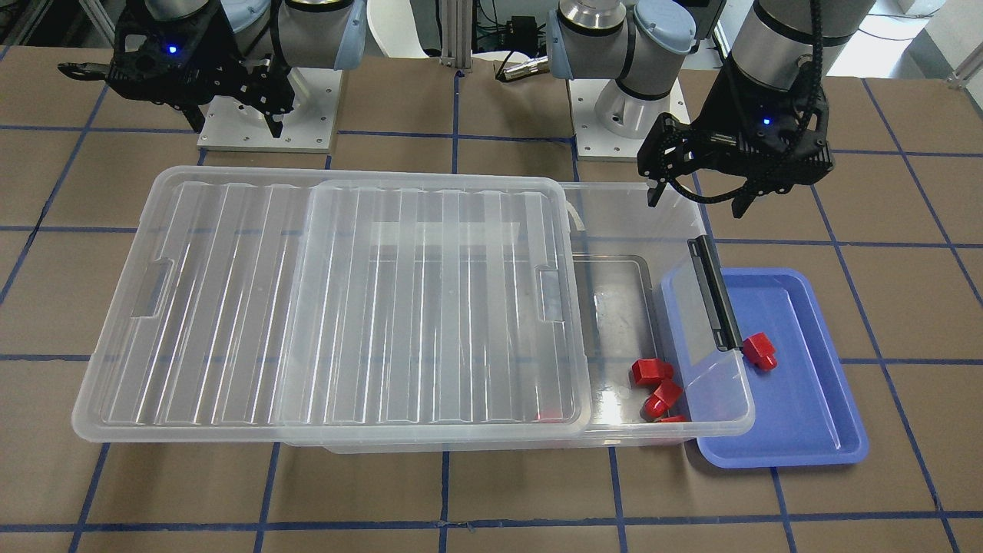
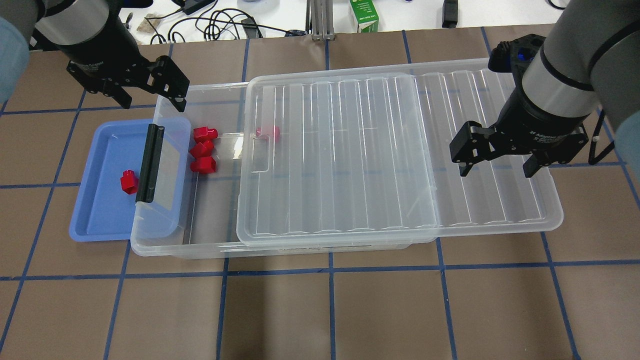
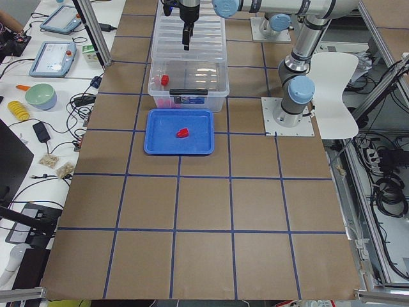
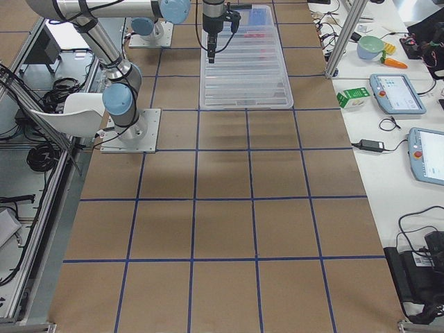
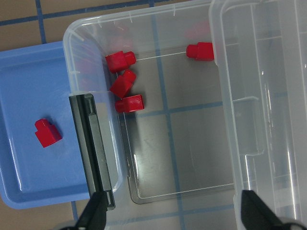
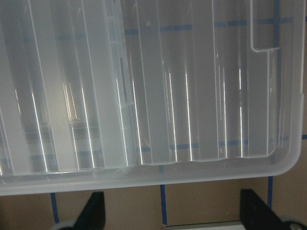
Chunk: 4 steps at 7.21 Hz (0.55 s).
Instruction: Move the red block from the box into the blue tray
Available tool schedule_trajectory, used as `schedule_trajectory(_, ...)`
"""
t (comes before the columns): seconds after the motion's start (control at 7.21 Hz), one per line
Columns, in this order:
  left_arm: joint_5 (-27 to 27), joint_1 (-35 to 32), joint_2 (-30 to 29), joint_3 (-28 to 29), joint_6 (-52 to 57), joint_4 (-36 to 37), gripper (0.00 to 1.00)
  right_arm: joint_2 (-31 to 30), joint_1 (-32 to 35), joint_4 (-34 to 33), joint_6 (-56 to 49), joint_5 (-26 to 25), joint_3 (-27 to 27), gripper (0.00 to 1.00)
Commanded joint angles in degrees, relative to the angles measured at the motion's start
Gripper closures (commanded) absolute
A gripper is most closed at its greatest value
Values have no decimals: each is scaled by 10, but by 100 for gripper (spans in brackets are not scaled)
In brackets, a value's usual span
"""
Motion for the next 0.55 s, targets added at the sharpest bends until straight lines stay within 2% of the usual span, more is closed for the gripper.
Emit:
schedule_trajectory(0.0, -1, 0, 0, 0, 0, 0, 0, 0, 0, 0, 0, -1, 0, 0)
schedule_trajectory(0.28, -2, 0, 0, 0, 0, 0, 0, 3, -15, -14, -15, -2, -4, 0)
schedule_trajectory(0.42, -2, 0, 0, 0, 0, 1, 0, 4, -49, -25, -69, -5, -5, 0)
